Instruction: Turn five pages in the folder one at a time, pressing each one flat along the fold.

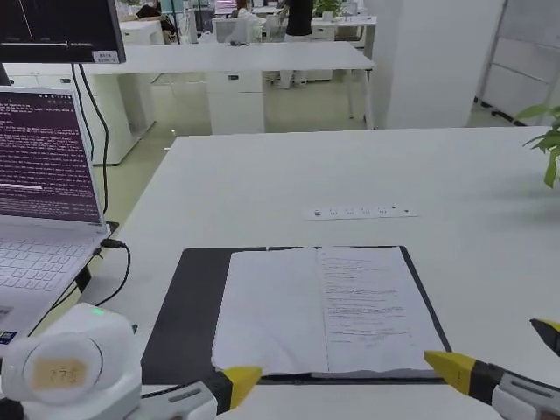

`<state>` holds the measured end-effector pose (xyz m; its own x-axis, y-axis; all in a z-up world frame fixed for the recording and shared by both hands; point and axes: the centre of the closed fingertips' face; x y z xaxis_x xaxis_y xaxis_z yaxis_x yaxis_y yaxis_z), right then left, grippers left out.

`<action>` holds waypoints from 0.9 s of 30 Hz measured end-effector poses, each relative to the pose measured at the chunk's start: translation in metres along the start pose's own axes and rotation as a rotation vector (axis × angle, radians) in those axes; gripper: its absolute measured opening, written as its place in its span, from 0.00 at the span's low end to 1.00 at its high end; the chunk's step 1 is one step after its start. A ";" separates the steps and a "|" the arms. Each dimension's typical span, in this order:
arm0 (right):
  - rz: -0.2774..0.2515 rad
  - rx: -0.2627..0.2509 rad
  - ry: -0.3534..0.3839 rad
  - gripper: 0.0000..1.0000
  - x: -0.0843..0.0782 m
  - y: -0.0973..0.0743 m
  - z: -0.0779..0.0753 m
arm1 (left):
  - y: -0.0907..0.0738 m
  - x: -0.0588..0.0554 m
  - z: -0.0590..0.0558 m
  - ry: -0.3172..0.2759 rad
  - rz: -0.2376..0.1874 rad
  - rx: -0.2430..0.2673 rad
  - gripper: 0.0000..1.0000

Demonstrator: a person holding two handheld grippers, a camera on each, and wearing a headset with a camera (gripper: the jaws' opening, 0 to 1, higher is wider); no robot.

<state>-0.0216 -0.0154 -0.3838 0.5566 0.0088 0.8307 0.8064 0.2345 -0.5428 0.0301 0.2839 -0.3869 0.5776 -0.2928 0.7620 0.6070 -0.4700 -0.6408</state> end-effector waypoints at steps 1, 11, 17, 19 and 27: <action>-0.003 0.000 -0.003 0.98 0.001 0.000 -0.001 | 0.001 0.000 0.000 -0.009 0.006 -0.003 0.99; 0.014 -0.007 -0.026 0.98 -0.001 0.006 -0.007 | 0.014 0.005 -0.003 -0.004 -0.012 0.001 0.99; 0.051 0.011 -0.063 0.97 -0.006 0.019 -0.004 | 0.035 0.001 -0.012 0.018 0.031 -0.004 0.98; 0.062 0.025 -0.056 0.96 -0.007 0.023 -0.002 | 0.044 -0.002 -0.016 0.021 0.054 -0.021 0.91; 0.086 0.055 -0.064 0.95 -0.011 0.035 0.002 | 0.092 -0.005 -0.046 0.062 0.124 -0.093 0.85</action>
Point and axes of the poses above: the centre of the closed fingertips' face, and the gripper's own axes: y roughly forward along the fingers, z roughly to its left, x roughly out of its top, and after that the axes turned 15 degrees about z, right-handed
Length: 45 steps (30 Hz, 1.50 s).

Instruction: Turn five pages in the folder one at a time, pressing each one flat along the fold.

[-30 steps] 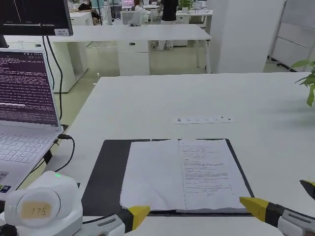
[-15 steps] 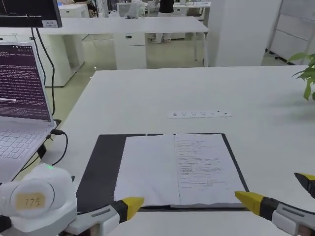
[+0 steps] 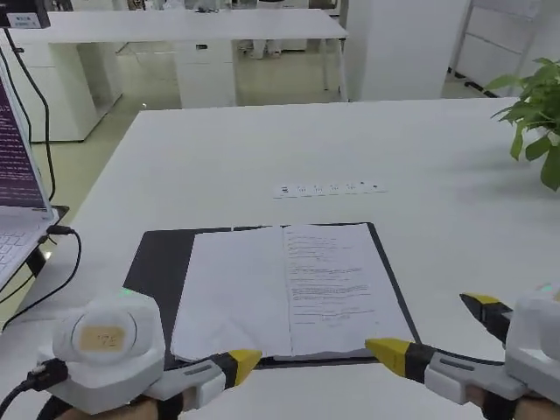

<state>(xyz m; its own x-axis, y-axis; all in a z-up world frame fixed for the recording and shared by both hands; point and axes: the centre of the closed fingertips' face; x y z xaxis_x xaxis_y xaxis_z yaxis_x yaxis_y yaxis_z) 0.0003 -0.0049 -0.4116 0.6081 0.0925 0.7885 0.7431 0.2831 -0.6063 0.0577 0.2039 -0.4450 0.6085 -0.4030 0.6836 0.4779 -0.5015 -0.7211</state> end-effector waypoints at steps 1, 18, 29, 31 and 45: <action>-0.002 0.004 0.003 0.95 0.000 0.000 0.001 | 0.003 0.001 -0.002 0.006 0.002 -0.005 0.85; 0.008 0.031 0.065 0.94 -0.007 0.007 0.005 | 0.120 0.039 -0.097 0.202 0.025 -0.171 0.80; 0.021 0.036 0.122 0.91 -0.014 0.014 0.000 | 0.169 0.041 -0.116 0.210 0.054 -0.150 0.78; 0.022 0.039 0.128 0.91 -0.014 0.015 -0.001 | 0.174 0.044 -0.114 0.187 0.047 -0.140 0.76; 0.050 0.053 0.163 0.89 -0.019 0.032 -0.011 | 0.193 0.032 -0.104 0.209 0.004 -0.048 0.64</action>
Point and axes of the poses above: the centre of the closed fingertips' face, and the gripper's own axes: y roughly forward along the fingers, z roughly to its left, x roughly out of its top, and after that the axes turned 15 degrees about z, right-handed
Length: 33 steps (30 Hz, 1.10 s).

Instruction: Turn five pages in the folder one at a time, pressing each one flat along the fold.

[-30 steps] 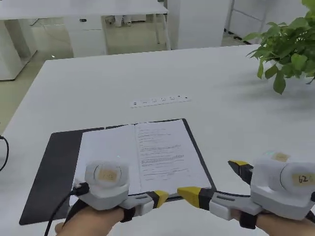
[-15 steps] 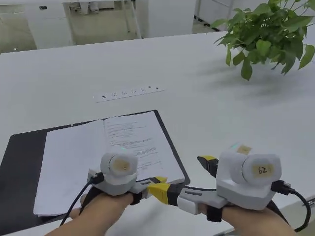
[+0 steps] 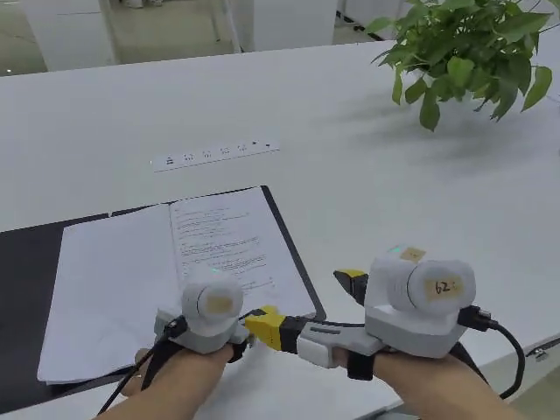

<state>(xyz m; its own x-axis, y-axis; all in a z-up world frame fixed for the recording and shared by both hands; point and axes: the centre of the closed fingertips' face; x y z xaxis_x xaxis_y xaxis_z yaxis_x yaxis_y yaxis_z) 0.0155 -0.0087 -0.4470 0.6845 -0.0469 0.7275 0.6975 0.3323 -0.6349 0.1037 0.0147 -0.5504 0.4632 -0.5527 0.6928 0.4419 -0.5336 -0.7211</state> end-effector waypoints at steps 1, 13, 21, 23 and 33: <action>0.010 0.001 0.005 0.89 -0.002 0.002 -0.001 | 0.000 0.000 0.000 0.004 -0.013 -0.001 0.64; 0.041 0.016 0.039 0.89 -0.011 0.013 -0.008 | -0.001 0.001 0.001 -0.029 -0.059 -0.004 0.55; 0.058 0.016 0.047 0.88 -0.014 0.018 -0.011 | -0.001 0.001 0.001 -0.038 -0.068 0.000 0.47; 0.059 0.020 0.048 0.88 -0.014 0.018 -0.011 | -0.001 0.002 0.003 -0.053 -0.072 0.004 0.44; 0.083 0.028 0.068 0.87 -0.015 0.030 -0.017 | -0.001 0.002 0.011 -0.081 -0.074 0.028 0.18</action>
Point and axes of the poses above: the centre of the closed fingertips' face, and the gripper's own axes: y roughly forward along the fingers, z roughly to its left, x roughly out of its top, and after that the axes turned 15 degrees about z, right-handed
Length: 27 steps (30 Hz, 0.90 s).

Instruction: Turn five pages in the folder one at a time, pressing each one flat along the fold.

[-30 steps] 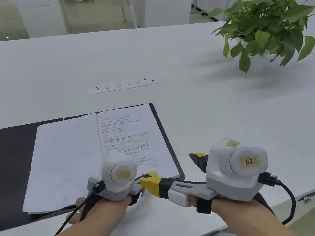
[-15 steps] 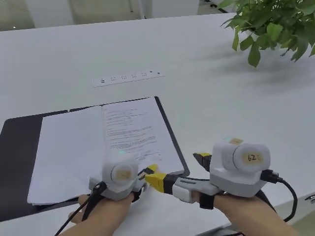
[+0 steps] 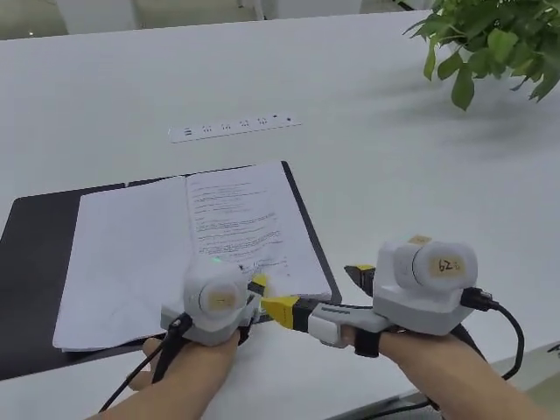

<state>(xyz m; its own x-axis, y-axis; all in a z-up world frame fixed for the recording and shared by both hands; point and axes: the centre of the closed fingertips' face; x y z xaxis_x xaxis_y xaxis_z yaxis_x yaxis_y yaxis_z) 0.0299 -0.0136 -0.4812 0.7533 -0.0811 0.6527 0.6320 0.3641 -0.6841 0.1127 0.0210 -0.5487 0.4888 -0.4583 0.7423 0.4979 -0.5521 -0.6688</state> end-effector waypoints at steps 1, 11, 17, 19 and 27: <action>0.000 0.001 0.003 0.87 0.001 0.002 -0.001 | 0.000 0.000 0.001 -0.003 0.001 -0.001 0.17; 0.020 0.022 0.056 0.81 -0.001 0.018 -0.007 | 0.001 0.000 0.003 -0.033 0.002 -0.010 0.12; 0.035 0.037 0.079 0.79 -0.003 0.027 -0.006 | 0.002 -0.001 0.005 -0.062 0.003 -0.020 0.08; 0.034 0.044 0.086 0.78 -0.003 0.028 -0.006 | 0.002 -0.001 0.006 -0.063 0.001 -0.024 0.07; 0.039 0.070 0.154 0.70 -0.002 0.034 -0.003 | 0.001 0.000 0.005 -0.065 -0.005 -0.028 0.07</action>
<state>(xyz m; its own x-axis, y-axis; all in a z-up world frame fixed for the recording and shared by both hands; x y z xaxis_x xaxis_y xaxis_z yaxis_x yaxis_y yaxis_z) 0.0507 -0.0036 -0.5064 0.7993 -0.2053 0.5648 0.5917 0.4331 -0.6800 0.1170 0.0239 -0.5497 0.5325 -0.4097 0.7407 0.4805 -0.5741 -0.6630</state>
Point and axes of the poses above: the centre of the closed fingertips' face, and the gripper's own axes: y roughly forward along the fingers, z roughly to its left, x roughly out of its top, and after that the axes turned 15 degrees about z, right-handed
